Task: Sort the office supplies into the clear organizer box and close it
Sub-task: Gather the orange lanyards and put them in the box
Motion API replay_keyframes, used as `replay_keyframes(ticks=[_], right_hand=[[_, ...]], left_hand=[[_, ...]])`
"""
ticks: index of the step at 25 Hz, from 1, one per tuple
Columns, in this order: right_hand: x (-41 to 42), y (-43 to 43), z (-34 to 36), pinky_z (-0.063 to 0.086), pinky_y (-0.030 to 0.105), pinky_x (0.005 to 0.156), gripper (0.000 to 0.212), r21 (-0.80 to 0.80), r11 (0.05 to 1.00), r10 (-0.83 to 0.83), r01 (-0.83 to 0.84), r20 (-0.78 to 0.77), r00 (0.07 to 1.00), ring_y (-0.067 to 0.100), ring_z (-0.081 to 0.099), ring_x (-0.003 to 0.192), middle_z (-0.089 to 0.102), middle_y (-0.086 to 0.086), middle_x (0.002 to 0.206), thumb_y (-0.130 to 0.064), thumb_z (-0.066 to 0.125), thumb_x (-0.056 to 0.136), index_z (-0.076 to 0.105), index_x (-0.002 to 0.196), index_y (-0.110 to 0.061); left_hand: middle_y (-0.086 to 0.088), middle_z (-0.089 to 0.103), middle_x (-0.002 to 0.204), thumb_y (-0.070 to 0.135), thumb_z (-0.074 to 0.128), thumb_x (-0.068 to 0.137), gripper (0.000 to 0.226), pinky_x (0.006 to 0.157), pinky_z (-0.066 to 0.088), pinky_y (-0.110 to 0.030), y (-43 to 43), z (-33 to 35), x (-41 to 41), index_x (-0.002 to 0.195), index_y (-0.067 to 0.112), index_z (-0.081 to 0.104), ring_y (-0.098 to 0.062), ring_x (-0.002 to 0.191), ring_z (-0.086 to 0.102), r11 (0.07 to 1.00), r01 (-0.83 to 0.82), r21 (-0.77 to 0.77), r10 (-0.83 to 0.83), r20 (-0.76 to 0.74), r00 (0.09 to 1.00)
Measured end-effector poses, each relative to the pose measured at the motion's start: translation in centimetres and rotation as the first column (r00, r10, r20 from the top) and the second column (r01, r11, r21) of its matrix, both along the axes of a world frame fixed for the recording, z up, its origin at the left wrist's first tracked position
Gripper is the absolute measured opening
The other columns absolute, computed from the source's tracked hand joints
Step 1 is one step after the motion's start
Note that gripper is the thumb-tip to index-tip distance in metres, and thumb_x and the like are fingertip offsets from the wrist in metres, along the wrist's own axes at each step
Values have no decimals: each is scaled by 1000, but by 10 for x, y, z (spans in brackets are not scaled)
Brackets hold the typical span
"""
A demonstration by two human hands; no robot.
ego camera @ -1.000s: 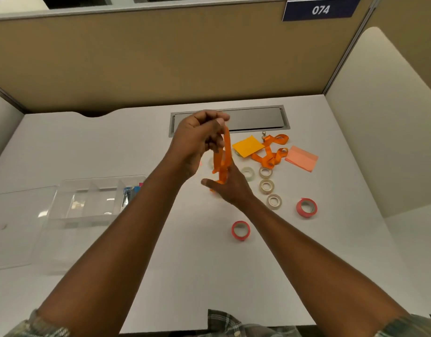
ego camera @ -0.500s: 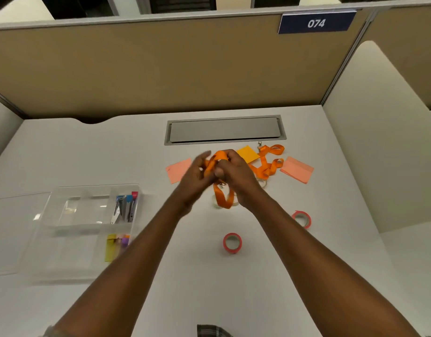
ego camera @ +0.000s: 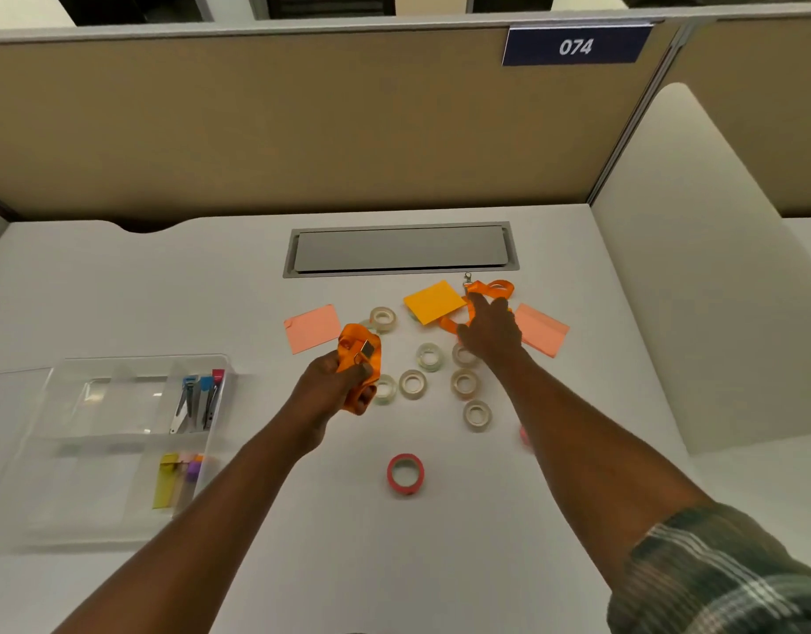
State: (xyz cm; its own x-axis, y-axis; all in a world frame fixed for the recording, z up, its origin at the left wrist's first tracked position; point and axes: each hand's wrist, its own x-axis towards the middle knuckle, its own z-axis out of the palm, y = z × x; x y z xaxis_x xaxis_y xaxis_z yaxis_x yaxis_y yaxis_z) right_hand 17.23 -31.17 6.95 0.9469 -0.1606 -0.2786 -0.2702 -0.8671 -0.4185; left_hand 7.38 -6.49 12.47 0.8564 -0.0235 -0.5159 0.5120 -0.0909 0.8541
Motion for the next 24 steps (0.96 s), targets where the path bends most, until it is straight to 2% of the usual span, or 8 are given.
replay_keyframes(ticks=[1,3,8,13,17,19,22,24], right_hand=[[3,-6,-9,46,46,98,67,-78,995,54,-62,-96,994,42,44,131,40,21,142,-37,64,92,34,150,-26],[6,-11,-22,45,47,101,66,-177,966,148,-189,-218,965,42,39,137,33,23,149,-36,63,92,33,150,-27],[5,-17,-29,49,39,93,31,-287,935,203,-206,-42,978,33,57,116,55,16,127,-18,56,97,55,126,-8],[12,-22,19,50,37,82,19,56,998,-28,18,179,983,32,64,101,70,12,104,-24,59,90,65,102,-10],[1,-25,86,45,28,63,10,291,957,-79,-17,315,946,23,65,82,67,-1,81,-29,63,85,64,85,-19],[-9,-22,122,47,28,61,12,336,940,-71,-56,353,933,21,65,77,66,-2,78,-31,59,83,64,85,-21],[-24,-8,168,55,40,66,13,409,908,-79,-86,369,926,27,68,77,71,9,83,-30,60,85,67,87,-19],[-36,7,193,56,37,61,10,475,872,-58,-120,343,937,27,70,76,73,14,91,-25,60,89,66,90,-18]], left_hand=[[-7,66,72,17,58,95,11,64,53,-33,2,1,-3,102,11,64,-19,66,63,1000,1,15,-1,2,1000],[-8,67,72,19,59,95,12,64,54,-32,4,2,-8,101,12,65,-17,65,63,999,2,36,-2,4,1000],[-7,68,72,22,59,95,13,65,54,-32,14,1,-20,103,14,65,-16,65,65,997,-12,82,12,-9,1000],[-9,68,73,20,58,96,15,64,54,-33,17,-2,-23,105,11,64,-18,64,65,997,-51,58,52,-18,998],[-9,67,72,18,58,95,16,61,53,-32,12,0,-21,106,8,63,-17,63,65,999,-52,3,52,-15,999],[-7,68,72,17,58,95,15,61,53,-31,9,4,-19,106,9,64,-18,65,65,998,-47,-34,47,-1,999],[-8,71,79,16,59,94,15,64,54,-31,7,14,-15,107,12,64,-20,71,67,995,-38,-87,42,39,998],[-8,72,90,18,60,94,15,69,56,-32,10,23,-13,108,17,64,-20,79,69,993,-36,-109,45,82,996]])
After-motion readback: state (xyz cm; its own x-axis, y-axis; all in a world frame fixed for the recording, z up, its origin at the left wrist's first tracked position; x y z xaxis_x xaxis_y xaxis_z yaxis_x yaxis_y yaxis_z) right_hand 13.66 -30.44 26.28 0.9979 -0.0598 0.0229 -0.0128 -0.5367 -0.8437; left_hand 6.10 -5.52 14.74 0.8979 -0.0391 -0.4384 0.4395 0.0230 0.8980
